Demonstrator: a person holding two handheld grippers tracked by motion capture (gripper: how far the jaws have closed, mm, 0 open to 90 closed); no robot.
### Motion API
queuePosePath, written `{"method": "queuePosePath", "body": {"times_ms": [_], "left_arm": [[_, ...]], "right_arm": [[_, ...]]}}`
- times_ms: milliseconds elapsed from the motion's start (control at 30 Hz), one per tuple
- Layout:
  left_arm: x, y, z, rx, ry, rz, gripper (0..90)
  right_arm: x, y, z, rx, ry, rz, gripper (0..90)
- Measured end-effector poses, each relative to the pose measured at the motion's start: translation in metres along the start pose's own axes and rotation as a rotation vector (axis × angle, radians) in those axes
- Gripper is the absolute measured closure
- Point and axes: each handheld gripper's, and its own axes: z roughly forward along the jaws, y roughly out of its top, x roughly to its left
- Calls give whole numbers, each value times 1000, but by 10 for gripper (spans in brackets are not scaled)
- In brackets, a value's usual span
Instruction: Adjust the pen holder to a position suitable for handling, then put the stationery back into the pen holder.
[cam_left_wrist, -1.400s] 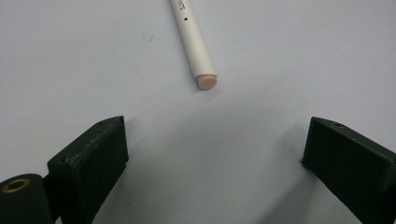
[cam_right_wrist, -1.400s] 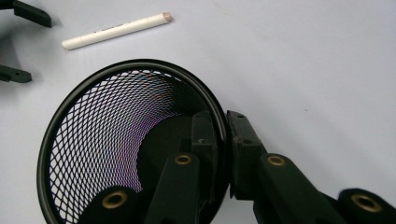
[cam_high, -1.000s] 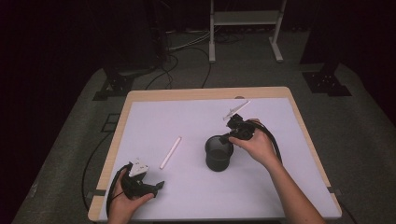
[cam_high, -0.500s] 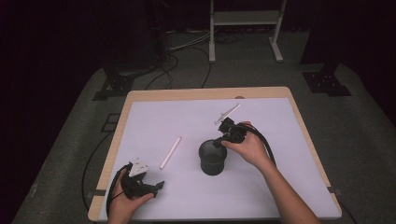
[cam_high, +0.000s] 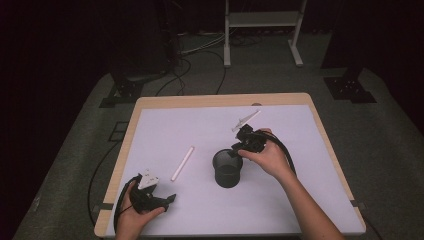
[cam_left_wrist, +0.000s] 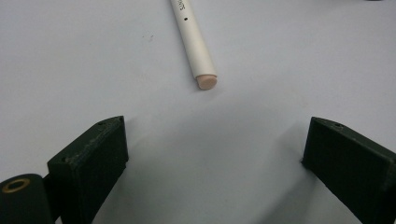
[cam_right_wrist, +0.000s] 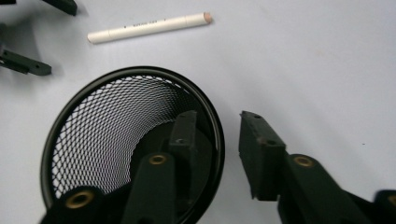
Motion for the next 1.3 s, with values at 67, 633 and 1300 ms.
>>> {"method": "queuePosePath", "body": {"times_ms": [67, 633, 1300], "left_arm": [[0, 0, 0, -3, 0, -3, 55], [0, 0, 0, -4, 2, 0, 55], [-1, 0, 0, -6, -1, -10, 55]], "right_arm": [[-2, -2, -7, -31, -3, 3, 590], [-12, -22, -38, -162, -58, 28, 382], [-28, -97, -71, -246, -193, 122, 228]]}}
